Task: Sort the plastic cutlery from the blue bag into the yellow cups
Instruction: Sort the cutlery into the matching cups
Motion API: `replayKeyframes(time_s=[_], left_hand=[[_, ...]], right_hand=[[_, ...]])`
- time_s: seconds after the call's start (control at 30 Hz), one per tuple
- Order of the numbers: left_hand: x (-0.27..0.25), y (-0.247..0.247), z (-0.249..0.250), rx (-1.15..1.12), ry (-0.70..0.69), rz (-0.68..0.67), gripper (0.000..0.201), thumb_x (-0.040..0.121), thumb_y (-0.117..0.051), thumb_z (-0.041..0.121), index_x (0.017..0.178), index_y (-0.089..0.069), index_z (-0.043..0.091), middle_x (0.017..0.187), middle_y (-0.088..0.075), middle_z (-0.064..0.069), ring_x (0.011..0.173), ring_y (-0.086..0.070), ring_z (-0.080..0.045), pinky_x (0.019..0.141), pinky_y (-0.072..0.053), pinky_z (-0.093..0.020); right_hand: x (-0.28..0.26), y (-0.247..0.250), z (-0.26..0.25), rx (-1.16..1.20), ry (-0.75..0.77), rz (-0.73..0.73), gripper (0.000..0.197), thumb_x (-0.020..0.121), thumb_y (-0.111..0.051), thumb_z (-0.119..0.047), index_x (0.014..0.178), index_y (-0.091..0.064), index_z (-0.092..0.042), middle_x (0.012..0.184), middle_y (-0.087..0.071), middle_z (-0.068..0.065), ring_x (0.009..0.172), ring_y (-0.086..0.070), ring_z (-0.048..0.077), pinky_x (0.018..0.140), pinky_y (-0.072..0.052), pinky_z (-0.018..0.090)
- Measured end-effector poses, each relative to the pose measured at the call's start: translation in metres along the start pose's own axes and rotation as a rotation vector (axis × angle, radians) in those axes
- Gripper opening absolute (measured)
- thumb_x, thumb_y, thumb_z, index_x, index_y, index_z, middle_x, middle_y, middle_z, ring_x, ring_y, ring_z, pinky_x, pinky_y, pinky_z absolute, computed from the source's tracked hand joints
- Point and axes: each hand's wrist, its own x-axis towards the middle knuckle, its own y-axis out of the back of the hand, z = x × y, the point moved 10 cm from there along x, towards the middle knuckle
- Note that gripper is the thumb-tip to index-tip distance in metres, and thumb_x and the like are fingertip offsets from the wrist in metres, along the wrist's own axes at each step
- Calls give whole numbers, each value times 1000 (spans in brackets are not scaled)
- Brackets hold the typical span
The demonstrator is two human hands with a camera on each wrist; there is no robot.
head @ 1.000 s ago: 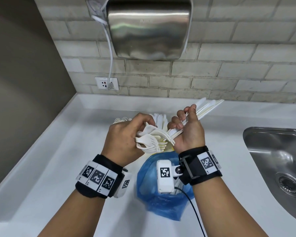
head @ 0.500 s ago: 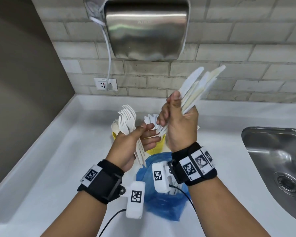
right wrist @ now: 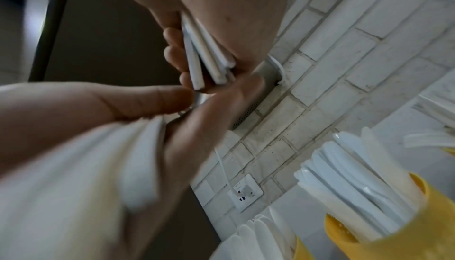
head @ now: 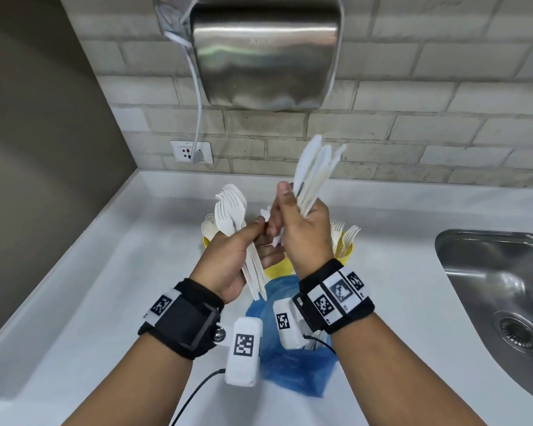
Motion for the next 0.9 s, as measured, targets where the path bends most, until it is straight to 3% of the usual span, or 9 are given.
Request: replayKeyframes(time_s=[0.1, 0.2, 0.3, 0.4, 0.6, 0.7, 0.8, 0.87, 0.9], left_hand=[[-4, 15, 25, 450, -252, 172, 20, 104, -57, 16, 112, -75, 16, 88, -78, -4, 75, -74, -23, 82, -61, -39], [-20, 13, 59, 938, -638, 317, 20, 91, -61, 8, 100, -76, 18, 71, -71, 2, 61, -62, -19, 60, -52, -30], [-35, -5, 73, 1282, -885, 367, 30, 76, -62, 11, 99, -75, 25, 79, -74, 3, 71, -61, -19, 63, -42, -24], [-45, -18, 80, 1427, -1029, 368, 31, 76, -80, 20, 106, -76, 28, 89, -77, 7, 80, -64, -15, 67, -45, -26], [-58, -33, 84, 1494, -1286, 351, 20, 74, -83, 12, 78, -64, 16, 70, -62, 0, 65, -57, -28, 64, -40, -33], [-56, -34, 86, 1361, -1272, 266, 30, 81, -75, 11, 70, -50, 22, 65, -49, 8, 61, -48, -23, 62, -37, -31], [-38, -19, 85, 863, -909, 143, 54, 86, -80, 6, 61, -40, 30, 55, -41, 17, 54, -41, -3, 57, -36, -19], [-26, -11, 72, 609, -694, 83, 58, 88, -79, 5, 57, -31, 17, 54, -30, 5, 53, -31, -15, 57, -33, -22], [-22, -11, 68, 517, -646, 41, 58, 88, -79, 6, 60, -29, 12, 59, -26, -11, 58, -28, -26, 62, -34, -26]], right_hand=[[6, 16, 8, 196, -85, 88, 40, 104, -55, -30, 72, -50, -9, 51, -35, 2, 43, -32, 16, 42, -31, 26], [1, 25, 18, 178, -173, 62, 38, 98, -63, -37, 68, -57, -13, 47, -33, 1, 36, -29, 15, 40, -26, 23], [-15, 24, 18, 181, -215, -15, 38, 91, -65, -41, 66, -50, -16, 47, -31, -2, 36, -26, 14, 41, -24, 22], [-30, 23, 13, 209, -264, -44, 40, 89, -63, -41, 57, -48, -23, 44, -30, -8, 35, -25, 11, 43, -22, 23], [-41, 21, 6, 245, -311, -69, 41, 90, -63, -42, 51, -59, -29, 45, -28, -8, 38, -23, 12, 48, -17, 34], [-40, 19, 5, 259, -280, -97, 42, 90, -68, -43, 54, -55, -27, 46, -27, -5, 38, -24, 13, 47, -21, 30], [-35, 21, 11, 210, -240, -84, 48, 87, -74, -45, 58, -46, -19, 48, -28, 2, 42, -30, 18, 48, -32, 29], [-29, 31, 22, 61, -247, 7, 44, 93, -71, -42, 62, -57, -14, 54, -43, 10, 52, -46, 25, 53, -45, 36], [-28, 35, 28, 0, -280, 49, 37, 94, -70, -41, 70, -65, -13, 62, -55, 13, 61, -56, 27, 58, -52, 38]])
